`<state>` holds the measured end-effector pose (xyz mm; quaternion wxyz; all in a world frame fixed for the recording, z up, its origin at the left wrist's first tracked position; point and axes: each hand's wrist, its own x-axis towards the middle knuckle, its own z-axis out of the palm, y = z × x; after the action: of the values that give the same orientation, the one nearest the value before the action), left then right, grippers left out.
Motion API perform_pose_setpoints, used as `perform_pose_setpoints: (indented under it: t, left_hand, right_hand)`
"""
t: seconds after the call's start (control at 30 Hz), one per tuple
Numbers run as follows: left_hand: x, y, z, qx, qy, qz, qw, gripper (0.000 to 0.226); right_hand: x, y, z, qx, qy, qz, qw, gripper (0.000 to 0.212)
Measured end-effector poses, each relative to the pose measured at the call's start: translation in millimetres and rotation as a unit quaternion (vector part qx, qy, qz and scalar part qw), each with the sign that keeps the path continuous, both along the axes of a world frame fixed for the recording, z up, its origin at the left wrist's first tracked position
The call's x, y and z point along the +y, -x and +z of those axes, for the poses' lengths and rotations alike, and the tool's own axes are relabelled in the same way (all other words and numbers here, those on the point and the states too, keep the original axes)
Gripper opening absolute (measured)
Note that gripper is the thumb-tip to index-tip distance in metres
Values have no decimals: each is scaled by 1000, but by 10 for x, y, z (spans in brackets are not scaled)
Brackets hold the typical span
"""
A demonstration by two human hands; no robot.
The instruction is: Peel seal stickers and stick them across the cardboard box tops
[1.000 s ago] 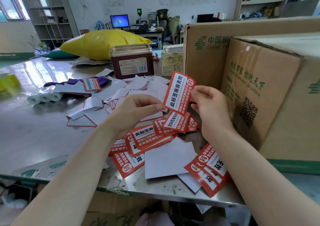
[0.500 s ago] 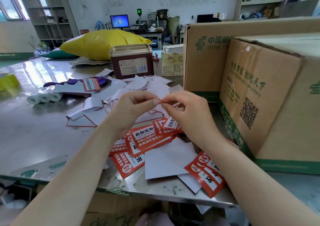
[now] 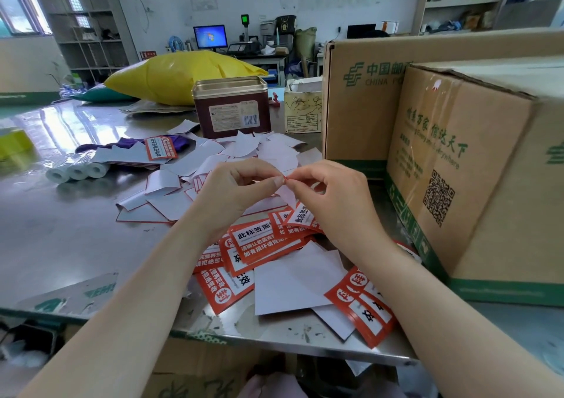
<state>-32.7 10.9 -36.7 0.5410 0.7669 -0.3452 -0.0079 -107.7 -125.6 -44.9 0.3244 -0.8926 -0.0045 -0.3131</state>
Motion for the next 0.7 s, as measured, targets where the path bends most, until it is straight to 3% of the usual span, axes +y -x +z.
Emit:
perform_pose_setpoints:
  t: [0.7]
  left_hand:
    - [-4, -10, -17, 0, 23, -10, 1000, 14]
  right_hand:
    - [2, -10, 11, 21, -56, -6, 998, 21]
